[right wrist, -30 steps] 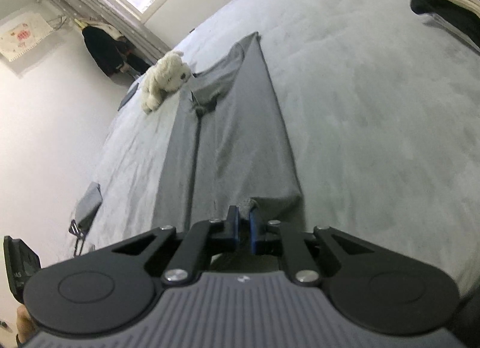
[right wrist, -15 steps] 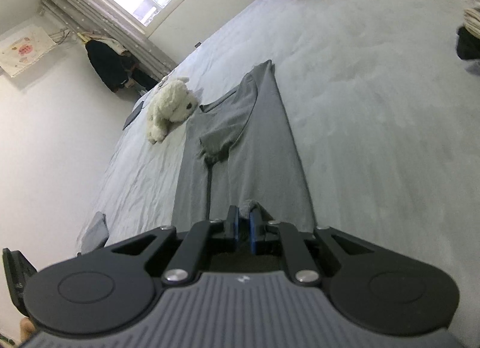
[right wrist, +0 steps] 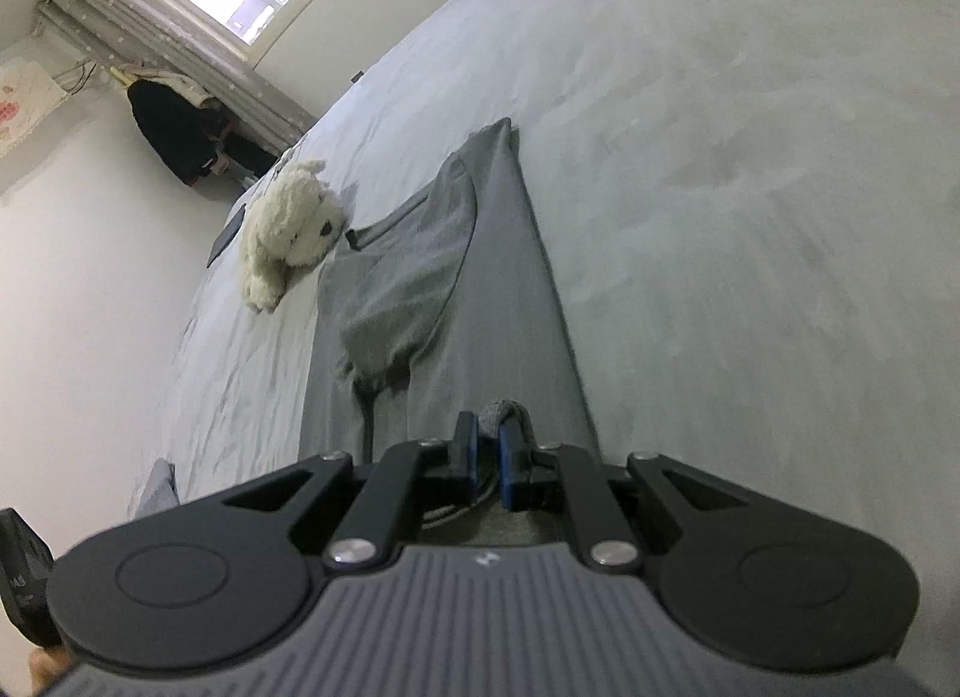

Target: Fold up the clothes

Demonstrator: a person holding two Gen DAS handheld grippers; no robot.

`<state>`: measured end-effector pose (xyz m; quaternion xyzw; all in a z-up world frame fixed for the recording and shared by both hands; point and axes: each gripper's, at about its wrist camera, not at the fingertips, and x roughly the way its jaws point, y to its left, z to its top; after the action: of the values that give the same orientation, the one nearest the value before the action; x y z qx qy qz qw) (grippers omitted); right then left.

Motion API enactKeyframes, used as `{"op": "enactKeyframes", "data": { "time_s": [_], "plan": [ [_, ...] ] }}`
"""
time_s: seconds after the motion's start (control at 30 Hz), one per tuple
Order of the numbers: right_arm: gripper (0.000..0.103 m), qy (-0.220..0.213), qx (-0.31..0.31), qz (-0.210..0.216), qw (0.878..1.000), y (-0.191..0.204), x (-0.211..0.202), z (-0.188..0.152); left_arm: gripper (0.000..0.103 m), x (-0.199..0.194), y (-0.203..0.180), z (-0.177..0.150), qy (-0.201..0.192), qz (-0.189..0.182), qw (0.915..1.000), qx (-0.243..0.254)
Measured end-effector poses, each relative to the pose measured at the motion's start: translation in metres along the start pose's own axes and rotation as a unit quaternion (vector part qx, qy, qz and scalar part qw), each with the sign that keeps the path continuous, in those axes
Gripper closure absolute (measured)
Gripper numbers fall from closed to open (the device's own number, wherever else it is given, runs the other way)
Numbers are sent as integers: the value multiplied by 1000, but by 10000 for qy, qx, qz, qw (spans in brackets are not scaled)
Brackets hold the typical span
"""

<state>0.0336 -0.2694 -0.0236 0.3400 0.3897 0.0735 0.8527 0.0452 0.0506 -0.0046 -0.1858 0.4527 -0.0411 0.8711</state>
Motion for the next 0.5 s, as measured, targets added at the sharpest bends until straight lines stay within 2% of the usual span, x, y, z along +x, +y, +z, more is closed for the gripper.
{"op": "enactKeyframes", "data": {
  "time_s": [0.5],
  "plan": [
    [92, 237, 124, -28, 9996, -10, 48, 37, 97, 52, 11, 37, 221, -275, 9992, -160]
  ]
}}
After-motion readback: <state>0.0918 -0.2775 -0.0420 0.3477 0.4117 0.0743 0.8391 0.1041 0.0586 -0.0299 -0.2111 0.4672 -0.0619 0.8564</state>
